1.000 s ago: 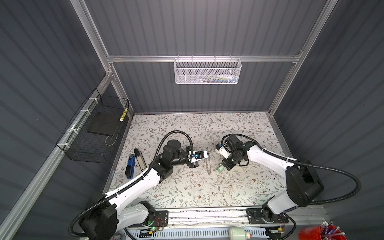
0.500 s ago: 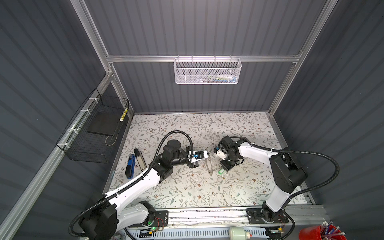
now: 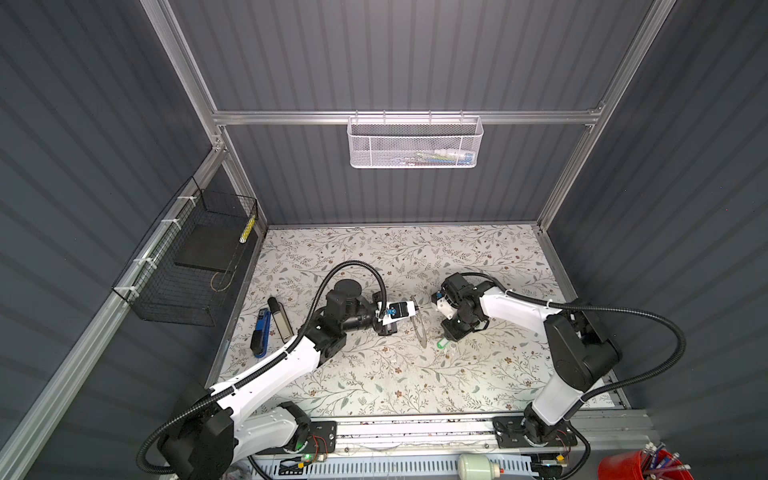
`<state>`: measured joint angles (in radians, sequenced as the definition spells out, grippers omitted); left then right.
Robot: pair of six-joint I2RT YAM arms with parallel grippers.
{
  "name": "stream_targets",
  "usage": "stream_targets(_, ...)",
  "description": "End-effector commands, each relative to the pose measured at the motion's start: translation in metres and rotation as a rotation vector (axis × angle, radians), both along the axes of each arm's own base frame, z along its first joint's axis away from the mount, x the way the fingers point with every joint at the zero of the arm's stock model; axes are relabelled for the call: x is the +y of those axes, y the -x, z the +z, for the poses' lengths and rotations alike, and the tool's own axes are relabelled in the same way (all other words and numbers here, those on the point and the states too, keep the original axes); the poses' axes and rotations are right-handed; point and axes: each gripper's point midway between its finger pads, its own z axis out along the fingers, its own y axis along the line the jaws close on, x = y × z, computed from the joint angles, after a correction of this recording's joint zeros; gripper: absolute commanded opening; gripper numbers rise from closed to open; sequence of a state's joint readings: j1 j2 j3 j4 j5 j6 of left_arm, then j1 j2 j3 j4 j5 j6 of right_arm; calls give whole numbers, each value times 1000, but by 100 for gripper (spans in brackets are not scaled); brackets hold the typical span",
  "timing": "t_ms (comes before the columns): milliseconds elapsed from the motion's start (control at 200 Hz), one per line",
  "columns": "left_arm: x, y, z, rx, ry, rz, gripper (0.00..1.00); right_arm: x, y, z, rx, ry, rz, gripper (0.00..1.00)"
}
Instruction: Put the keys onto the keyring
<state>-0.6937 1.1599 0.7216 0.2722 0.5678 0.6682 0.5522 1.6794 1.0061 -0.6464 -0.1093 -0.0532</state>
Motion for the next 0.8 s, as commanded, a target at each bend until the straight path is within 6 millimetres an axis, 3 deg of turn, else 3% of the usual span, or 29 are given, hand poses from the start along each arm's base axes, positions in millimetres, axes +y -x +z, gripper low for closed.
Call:
stream_targets(0,0,1,4,-3,22,-8,0,0,-3,9,-57,-20,-40,32)
stream_targets(270,1,3,7,-15,25,-11,0,11,-1,16,-18,-92,-140,32)
stream_targets(400,1,5,8,-23,31,-21,0,6,2,14,-14,-69,-182,32)
stream_targets(520,0,7,9,-28,40,-36,0,17,0,19,-35,-157,-272,32)
stream_targets(795,1,12,16,-38,63,-55,0,9,-6,1,-120,-117,-289,29)
